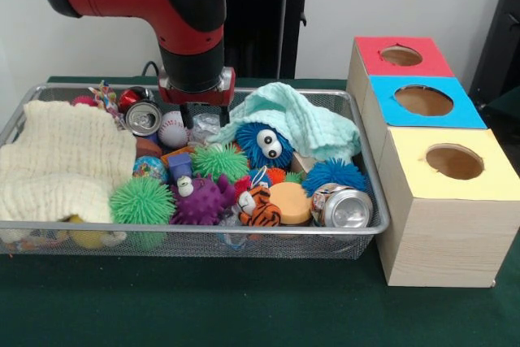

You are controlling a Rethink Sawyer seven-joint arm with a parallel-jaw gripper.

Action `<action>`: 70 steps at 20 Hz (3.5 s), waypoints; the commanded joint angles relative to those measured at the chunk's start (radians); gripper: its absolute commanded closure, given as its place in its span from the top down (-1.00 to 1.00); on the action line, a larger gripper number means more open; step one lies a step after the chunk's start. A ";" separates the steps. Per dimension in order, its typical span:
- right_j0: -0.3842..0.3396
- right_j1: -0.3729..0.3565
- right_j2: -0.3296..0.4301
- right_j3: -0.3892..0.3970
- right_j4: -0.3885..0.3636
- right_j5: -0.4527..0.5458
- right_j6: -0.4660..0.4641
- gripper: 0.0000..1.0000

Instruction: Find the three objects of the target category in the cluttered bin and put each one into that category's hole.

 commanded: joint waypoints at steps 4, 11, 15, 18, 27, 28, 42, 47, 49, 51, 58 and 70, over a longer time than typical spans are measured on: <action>-0.019 0.145 0.054 -0.119 -0.177 -0.291 -0.079 1.00; -0.016 0.110 0.047 -0.085 -0.196 -0.297 -0.056 1.00; -0.027 0.078 0.011 0.031 -0.202 -0.460 0.062 1.00; -0.024 0.082 -0.027 0.067 -0.202 -0.521 0.120 1.00; 0.011 0.107 -0.082 0.068 -0.154 -0.543 0.151 1.00; 0.013 0.111 -0.085 0.067 -0.148 -0.535 0.149 1.00; 0.047 0.153 -0.129 0.035 -0.133 -0.569 0.138 1.00; 0.048 0.158 -0.130 0.029 -0.133 -0.575 0.130 1.00; 0.049 0.160 -0.130 0.027 -0.134 -0.575 0.126 1.00; 0.050 0.161 -0.127 0.021 -0.136 -0.573 0.118 1.00; 0.056 0.161 -0.133 0.022 -0.140 -0.570 0.116 1.00; 0.056 0.158 -0.133 0.019 -0.142 -0.556 0.106 1.00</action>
